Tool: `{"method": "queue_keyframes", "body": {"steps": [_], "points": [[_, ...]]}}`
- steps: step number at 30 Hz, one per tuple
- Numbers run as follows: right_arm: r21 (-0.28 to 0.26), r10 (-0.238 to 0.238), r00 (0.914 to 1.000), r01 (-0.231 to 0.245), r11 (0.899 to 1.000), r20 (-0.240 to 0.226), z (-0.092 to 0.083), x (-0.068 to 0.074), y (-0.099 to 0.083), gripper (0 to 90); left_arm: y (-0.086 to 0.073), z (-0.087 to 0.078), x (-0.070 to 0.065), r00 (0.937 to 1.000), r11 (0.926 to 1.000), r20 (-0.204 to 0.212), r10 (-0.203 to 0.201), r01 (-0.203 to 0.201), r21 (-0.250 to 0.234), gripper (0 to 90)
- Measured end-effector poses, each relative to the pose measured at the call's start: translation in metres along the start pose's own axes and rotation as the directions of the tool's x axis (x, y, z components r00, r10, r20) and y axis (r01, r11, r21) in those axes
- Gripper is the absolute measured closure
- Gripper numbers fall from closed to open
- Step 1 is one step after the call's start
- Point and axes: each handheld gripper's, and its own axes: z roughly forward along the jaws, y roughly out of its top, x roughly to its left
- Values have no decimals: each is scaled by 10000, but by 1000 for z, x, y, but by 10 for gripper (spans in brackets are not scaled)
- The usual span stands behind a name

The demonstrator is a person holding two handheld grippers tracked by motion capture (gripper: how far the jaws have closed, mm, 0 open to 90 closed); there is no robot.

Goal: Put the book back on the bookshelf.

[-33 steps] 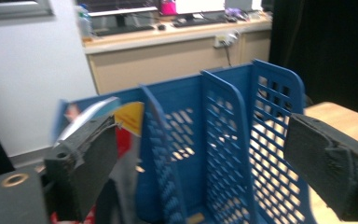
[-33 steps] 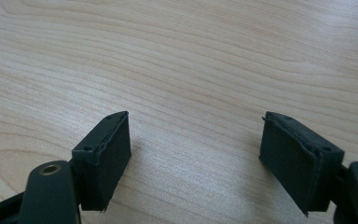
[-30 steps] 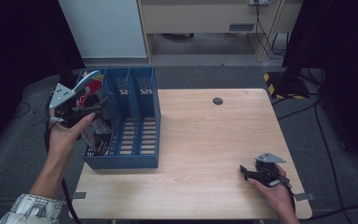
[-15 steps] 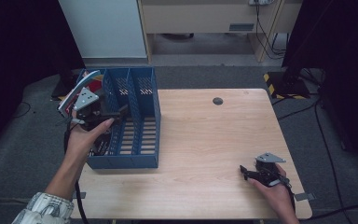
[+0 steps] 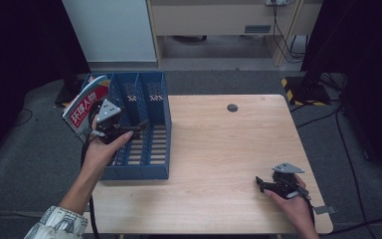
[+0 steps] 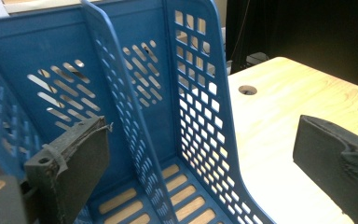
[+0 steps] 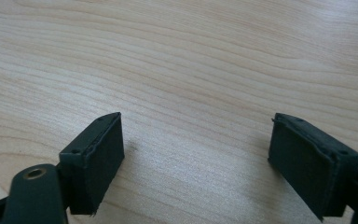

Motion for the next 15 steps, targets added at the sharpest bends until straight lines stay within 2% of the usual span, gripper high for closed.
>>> {"method": "queue_keyframes", "body": {"steps": [10,15], "points": [[-28,50,10000,-50,10000,-2,0,1,0,174,1,14,-23,9989,9997,416,211,-215,100,36],[-32,-18,10000,18,10000,-5,0,1,-1,174,2,20,-38,9963,9990,759,393,-409,191,36]]}}
